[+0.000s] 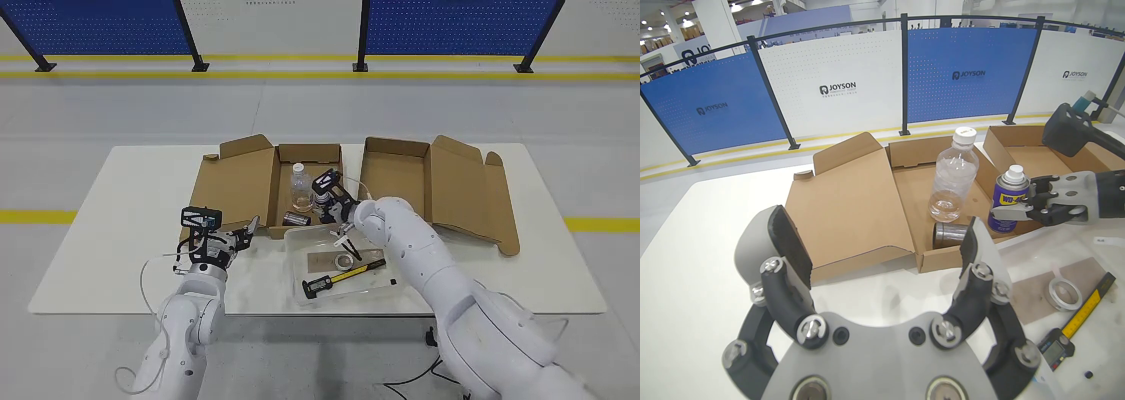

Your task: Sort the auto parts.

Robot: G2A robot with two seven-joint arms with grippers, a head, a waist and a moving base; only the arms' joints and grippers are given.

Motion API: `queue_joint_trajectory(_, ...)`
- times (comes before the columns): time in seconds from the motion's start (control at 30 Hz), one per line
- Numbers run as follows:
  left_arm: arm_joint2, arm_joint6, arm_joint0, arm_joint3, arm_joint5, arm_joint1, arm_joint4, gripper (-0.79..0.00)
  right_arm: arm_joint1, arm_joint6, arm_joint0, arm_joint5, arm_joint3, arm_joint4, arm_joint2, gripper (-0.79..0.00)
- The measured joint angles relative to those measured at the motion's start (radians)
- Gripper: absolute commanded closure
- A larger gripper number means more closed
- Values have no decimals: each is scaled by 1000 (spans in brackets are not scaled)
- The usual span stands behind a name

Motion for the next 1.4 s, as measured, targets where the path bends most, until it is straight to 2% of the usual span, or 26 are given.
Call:
queue_joint_trajectory(0.13,0,0,0,0,0,0,0,-785,-4,-1,2,6,7,-2,2,-132)
queue_joint_trajectory(0.2,0,0,0,0,0,0,0,-785,-5,-6,2,10,11,-4,4,-111)
queue_joint_trajectory(0.23,0,0,0,0,0,0,0,-785,-5,-8,2,10,14,-4,4,-55)
queue_joint_trajectory(0.3,0,0,0,0,0,0,0,-785,-6,-12,0,8,19,-3,7,0)
queue_joint_trajectory(0.43,0,0,0,0,0,0,0,-785,-7,-20,-1,1,26,9,16,0)
queue_joint_trajectory(0.53,0,0,0,0,0,0,0,-785,-7,-20,0,1,29,8,18,-111)
queue_joint_trajectory(0.77,0,0,0,0,0,0,0,-785,-9,-22,-5,6,36,8,24,-135)
queue_joint_trajectory(0.87,0,0,0,0,0,0,0,-785,-10,-20,-8,5,36,9,27,-206)
queue_joint_trajectory(1.03,0,0,0,0,0,0,0,-785,-11,-17,-11,6,39,9,30,-256)
queue_joint_trajectory(1.1,0,0,0,0,0,0,0,-785,-11,-18,-11,8,41,8,32,-299)
queue_joint_trajectory(1.4,0,0,0,0,0,0,0,-785,-7,-25,-14,12,49,9,42,-360)
